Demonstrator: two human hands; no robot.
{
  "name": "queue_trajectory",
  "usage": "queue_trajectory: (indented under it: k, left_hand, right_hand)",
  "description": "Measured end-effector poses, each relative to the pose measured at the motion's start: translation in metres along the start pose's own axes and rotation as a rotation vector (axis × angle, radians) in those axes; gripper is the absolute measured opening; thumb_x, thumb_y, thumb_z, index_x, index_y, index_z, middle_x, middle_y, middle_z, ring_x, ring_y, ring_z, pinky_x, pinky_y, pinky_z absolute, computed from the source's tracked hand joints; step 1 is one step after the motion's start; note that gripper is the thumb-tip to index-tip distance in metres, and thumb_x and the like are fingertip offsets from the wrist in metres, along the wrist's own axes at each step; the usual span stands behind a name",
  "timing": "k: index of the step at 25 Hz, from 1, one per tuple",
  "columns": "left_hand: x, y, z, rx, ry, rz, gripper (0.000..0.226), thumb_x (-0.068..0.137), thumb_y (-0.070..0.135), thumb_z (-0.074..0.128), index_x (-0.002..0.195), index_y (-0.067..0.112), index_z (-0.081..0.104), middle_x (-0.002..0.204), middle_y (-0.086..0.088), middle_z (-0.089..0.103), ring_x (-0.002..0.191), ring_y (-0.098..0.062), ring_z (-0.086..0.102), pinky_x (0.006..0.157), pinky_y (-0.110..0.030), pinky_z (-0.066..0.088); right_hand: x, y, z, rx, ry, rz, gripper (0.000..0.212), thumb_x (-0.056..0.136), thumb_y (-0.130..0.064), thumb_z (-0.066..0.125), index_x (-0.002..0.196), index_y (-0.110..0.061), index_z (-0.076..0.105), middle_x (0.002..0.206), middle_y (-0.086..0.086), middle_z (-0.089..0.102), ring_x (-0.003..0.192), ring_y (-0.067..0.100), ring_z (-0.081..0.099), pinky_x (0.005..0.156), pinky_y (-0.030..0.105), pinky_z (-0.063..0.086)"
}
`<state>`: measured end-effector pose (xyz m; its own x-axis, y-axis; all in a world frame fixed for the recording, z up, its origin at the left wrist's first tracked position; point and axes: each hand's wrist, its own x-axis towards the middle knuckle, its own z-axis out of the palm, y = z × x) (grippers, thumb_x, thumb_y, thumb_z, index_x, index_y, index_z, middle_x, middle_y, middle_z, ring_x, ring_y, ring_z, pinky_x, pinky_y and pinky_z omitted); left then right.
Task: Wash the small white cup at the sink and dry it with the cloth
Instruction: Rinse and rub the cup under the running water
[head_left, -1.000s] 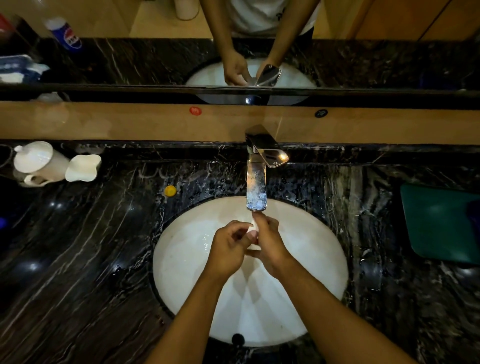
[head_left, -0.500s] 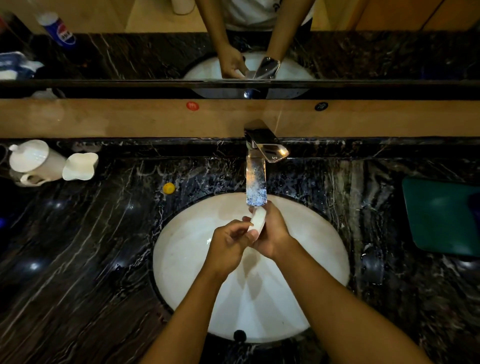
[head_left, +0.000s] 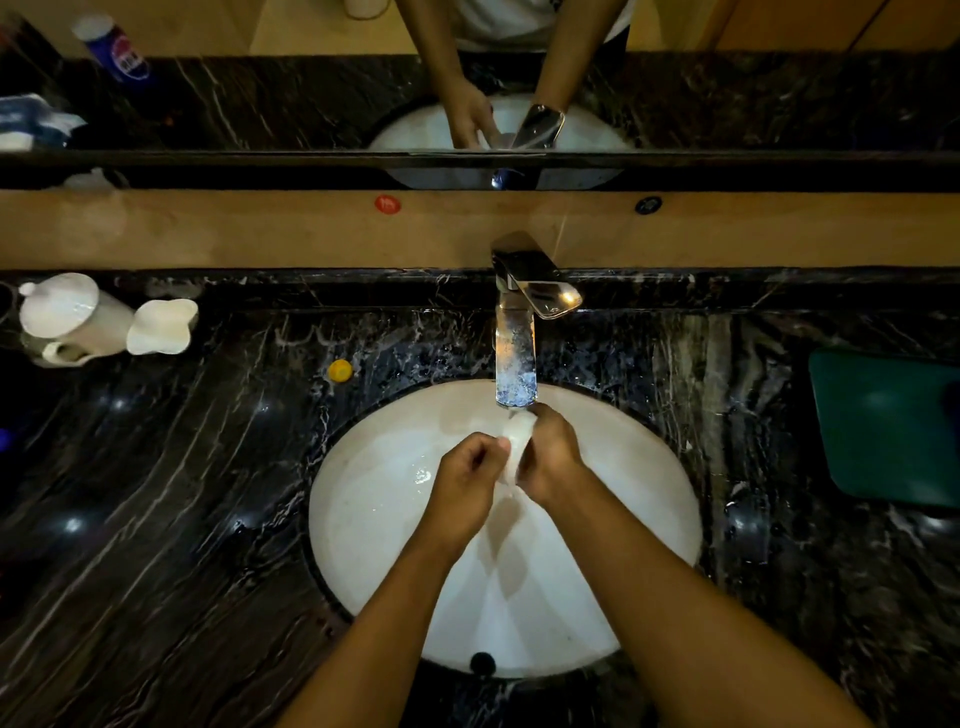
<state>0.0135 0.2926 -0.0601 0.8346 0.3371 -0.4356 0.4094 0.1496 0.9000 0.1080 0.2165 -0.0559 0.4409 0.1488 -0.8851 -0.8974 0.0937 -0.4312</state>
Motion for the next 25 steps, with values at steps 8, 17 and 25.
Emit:
queue_trajectory:
  k: [8, 17, 25]
  left_hand:
    - [0.038, 0.014, 0.013, -0.302, 0.392, -0.297, 0.031, 0.094, 0.033, 0.058, 0.073, 0.018, 0.075, 0.071, -0.003, 0.076, 0.066, -0.017, 0.071, 0.063, -0.029, 0.053]
    - [0.055, 0.001, 0.012, 0.176, 0.191, -0.015, 0.007, 0.095, 0.03, 0.062, 0.088, 0.031, 0.062, 0.087, 0.012, 0.07, 0.08, -0.004, 0.065, 0.067, -0.018, 0.049]
    - [0.076, 0.007, 0.002, -0.513, 0.115, -0.539, 0.027, 0.085, 0.032, 0.049, 0.083, 0.012, 0.068, 0.066, -0.009, 0.066, 0.063, -0.028, 0.064, 0.059, -0.032, 0.051]
  right_hand:
    - [-0.006, 0.025, 0.015, -0.275, 0.093, -0.363, 0.019, 0.088, -0.033, 0.059, 0.1, -0.019, 0.065, 0.091, 0.003, 0.075, 0.085, 0.022, 0.073, 0.073, 0.036, 0.059]
    - [0.005, 0.0, -0.001, -0.304, 0.094, -0.242, 0.022, 0.097, -0.011, 0.049, 0.101, -0.005, 0.071, 0.085, 0.008, 0.075, 0.067, 0.021, 0.066, 0.063, 0.03, 0.053]
    - [-0.006, 0.011, -0.004, 0.008, -0.262, -0.25, 0.024, 0.091, -0.001, 0.058, 0.108, -0.007, 0.074, 0.1, 0.012, 0.078, 0.09, 0.024, 0.074, 0.078, 0.036, 0.059]
